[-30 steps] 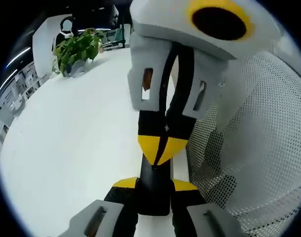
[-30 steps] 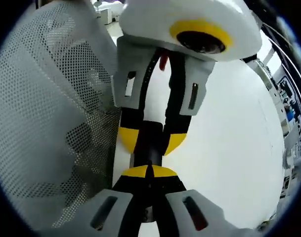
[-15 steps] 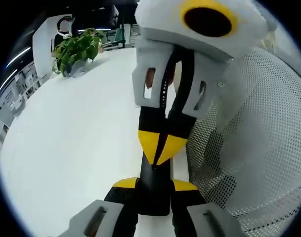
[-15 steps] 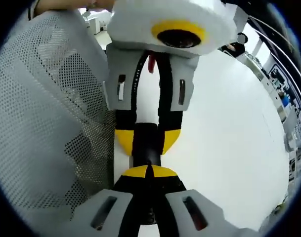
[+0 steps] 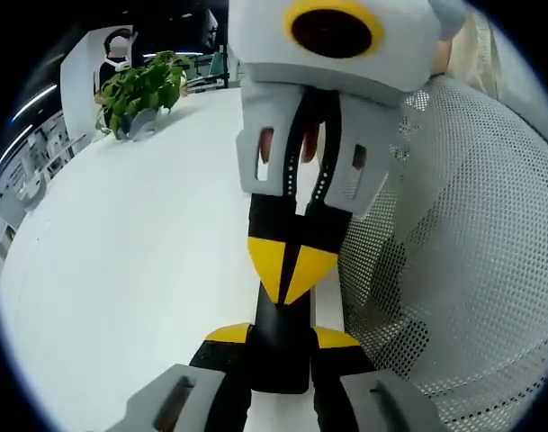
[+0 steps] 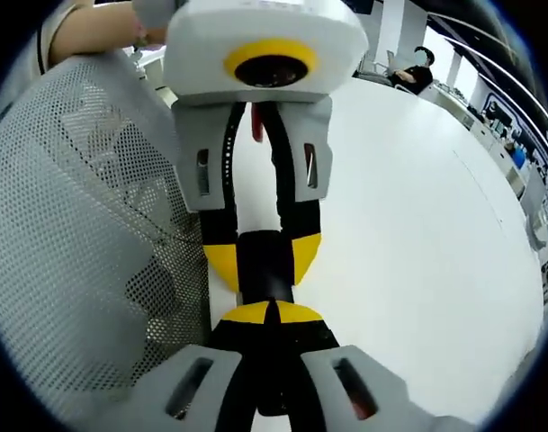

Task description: Press the specified remote control buttons in sequence, fully releasing each button before pressing the next.

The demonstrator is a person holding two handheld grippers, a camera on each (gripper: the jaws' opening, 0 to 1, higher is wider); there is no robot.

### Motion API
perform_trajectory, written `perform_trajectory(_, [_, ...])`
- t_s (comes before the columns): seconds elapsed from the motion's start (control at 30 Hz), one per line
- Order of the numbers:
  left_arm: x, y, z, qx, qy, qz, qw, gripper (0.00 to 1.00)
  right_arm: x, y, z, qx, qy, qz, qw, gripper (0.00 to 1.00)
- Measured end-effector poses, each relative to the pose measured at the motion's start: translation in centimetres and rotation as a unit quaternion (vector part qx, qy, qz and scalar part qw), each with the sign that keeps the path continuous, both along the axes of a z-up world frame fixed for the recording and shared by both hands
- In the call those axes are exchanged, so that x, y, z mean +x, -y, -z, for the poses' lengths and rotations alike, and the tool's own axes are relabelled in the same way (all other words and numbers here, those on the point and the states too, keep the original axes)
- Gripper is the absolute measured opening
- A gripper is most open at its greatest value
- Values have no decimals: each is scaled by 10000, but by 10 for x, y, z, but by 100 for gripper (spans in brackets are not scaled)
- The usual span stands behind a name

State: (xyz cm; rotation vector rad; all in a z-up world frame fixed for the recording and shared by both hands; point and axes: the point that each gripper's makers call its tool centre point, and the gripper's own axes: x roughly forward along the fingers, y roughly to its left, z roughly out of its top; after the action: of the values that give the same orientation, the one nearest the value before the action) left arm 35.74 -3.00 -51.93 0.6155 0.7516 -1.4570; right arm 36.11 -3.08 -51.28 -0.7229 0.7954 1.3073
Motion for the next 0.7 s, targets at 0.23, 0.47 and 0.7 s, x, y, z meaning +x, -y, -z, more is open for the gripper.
perform_trajectory(0.23, [0,0,-1,5,7,4,10000,24,0,-1,0,-14,-9,-63,10000,0])
perform_trajectory(0.47, [-1,0,-1,11,11,4,10000,24,0,-2,0,-82,-86,-81,9999,0])
perform_trajectory(0.7, [-1,0,-1,6,9,-5,10000,24,-1,-3,1,-315,-27,-332,9989,0])
